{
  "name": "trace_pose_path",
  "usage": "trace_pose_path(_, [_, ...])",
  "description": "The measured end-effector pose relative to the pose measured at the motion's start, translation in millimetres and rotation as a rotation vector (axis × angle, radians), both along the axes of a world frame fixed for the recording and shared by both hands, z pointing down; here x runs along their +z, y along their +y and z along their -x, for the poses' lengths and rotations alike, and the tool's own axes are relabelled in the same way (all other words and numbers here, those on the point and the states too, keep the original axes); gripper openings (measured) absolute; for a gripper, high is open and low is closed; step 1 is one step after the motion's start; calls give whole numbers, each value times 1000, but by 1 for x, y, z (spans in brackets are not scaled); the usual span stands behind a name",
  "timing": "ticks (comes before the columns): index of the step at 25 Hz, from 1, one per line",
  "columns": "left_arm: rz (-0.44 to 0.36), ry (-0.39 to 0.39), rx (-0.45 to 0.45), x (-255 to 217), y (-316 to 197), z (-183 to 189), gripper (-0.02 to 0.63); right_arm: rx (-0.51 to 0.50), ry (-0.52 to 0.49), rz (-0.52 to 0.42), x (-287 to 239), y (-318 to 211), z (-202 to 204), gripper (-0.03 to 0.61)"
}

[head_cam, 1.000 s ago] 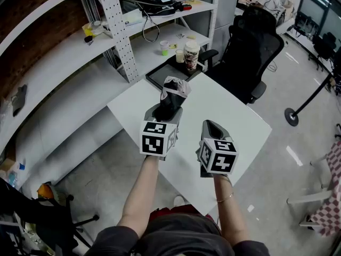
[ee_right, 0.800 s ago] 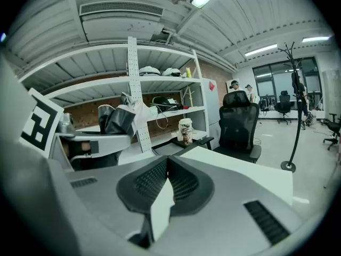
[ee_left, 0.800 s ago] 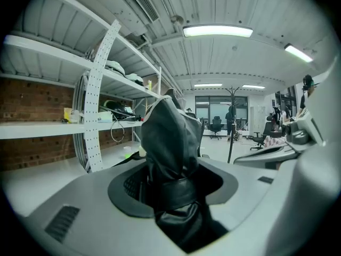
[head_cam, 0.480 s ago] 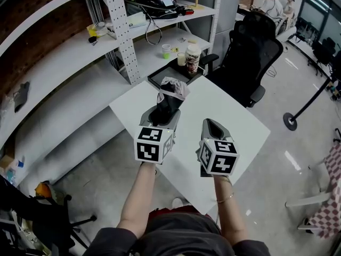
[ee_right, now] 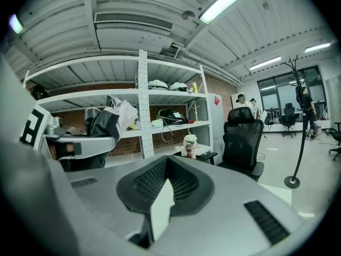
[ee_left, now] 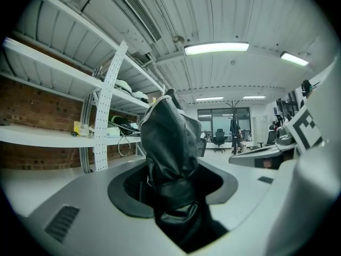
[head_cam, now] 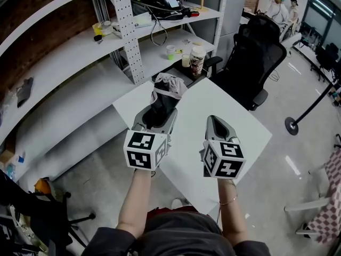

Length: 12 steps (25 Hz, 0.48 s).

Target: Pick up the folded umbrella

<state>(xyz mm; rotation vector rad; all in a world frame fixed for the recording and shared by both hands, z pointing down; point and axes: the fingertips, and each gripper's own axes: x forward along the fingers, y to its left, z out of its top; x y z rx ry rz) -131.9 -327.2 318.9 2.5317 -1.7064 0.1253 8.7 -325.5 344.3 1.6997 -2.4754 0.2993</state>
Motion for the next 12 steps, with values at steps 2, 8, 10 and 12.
trace_pose_path(2, [-12, 3, -5, -4, 5, 4, 224, -6, -1, -20, -8, 3, 2, 18])
trace_pose_path(8, [-38, 14, -24, -15, 21, 14, 224, -27, -13, -74, -29, 10, 4, 18])
trace_pose_path(10, [-46, 19, -30, -18, 27, 18, 224, -32, -21, -83, -32, 12, 5, 18])
trace_pose_path(12, [-52, 28, -34, -21, 32, 20, 224, -37, -24, -89, -35, 15, 5, 18])
